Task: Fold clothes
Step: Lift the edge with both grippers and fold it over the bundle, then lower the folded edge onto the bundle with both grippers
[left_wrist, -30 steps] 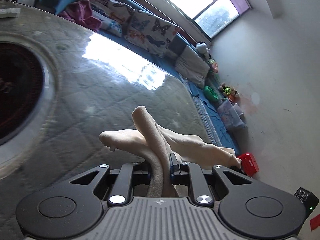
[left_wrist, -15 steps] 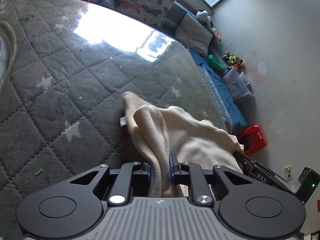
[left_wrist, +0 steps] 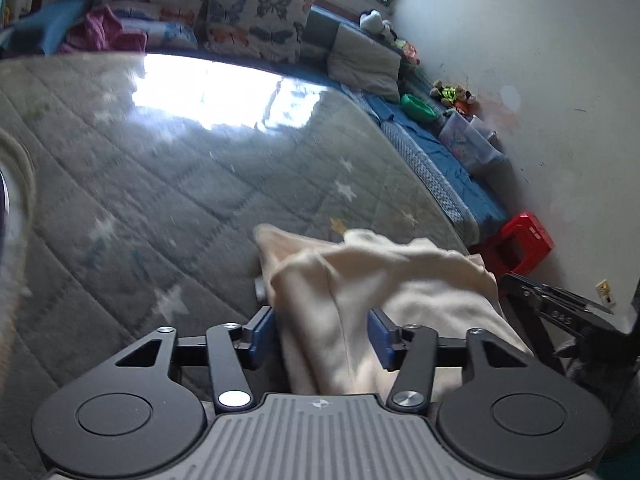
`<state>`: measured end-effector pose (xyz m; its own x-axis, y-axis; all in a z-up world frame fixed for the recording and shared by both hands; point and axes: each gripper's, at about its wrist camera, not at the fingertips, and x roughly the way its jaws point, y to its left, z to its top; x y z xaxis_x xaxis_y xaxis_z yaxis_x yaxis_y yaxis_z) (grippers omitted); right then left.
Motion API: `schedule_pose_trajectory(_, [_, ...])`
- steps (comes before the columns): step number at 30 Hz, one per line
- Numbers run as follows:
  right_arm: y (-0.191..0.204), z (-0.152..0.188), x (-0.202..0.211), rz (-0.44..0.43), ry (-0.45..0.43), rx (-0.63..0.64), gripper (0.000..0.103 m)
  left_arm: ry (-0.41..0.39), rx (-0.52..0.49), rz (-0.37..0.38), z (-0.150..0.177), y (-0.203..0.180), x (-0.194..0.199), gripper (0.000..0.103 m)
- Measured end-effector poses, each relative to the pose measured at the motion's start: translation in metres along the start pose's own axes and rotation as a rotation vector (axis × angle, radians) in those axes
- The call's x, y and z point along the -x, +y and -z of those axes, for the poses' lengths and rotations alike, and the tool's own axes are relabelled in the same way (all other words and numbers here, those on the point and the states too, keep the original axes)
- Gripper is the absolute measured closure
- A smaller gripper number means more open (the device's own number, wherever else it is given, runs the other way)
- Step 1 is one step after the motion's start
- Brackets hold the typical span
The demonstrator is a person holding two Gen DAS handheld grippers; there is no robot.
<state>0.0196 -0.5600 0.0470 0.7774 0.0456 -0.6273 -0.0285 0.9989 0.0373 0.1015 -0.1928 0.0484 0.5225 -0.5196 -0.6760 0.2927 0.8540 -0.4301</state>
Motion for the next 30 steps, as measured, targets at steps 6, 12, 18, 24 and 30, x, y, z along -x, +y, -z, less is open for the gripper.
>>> schedule_pose_trajectory(6, [0.014, -0.012, -0.004, -0.076, -0.007, 0.011, 0.087, -0.096, -0.023, -0.02, -0.015, -0.001, 0.013, 0.052])
schedule_pose_trajectory(12, [0.028, -0.013, -0.031, -0.093, 0.02, 0.007, 0.087, -0.028, -0.058, 0.055, -0.022, -0.023, -0.017, 0.077])
schedule_pose_trajectory(18, [0.037, -0.011, -0.049, -0.081, 0.036, 0.022, 0.087, 0.007, -0.117, 0.039, -0.025, -0.036, -0.051, 0.078])
schedule_pose_trajectory(24, [0.048, -0.019, -0.042, -0.1, 0.002, 0.045, 0.086, 0.026, -0.13, 0.019, -0.022, -0.034, -0.063, 0.078])
schedule_pose_trajectory(30, [0.064, -0.022, -0.056, -0.14, 0.011, 0.075, 0.083, 0.027, -0.129, 0.016, -0.021, -0.036, -0.061, 0.078])
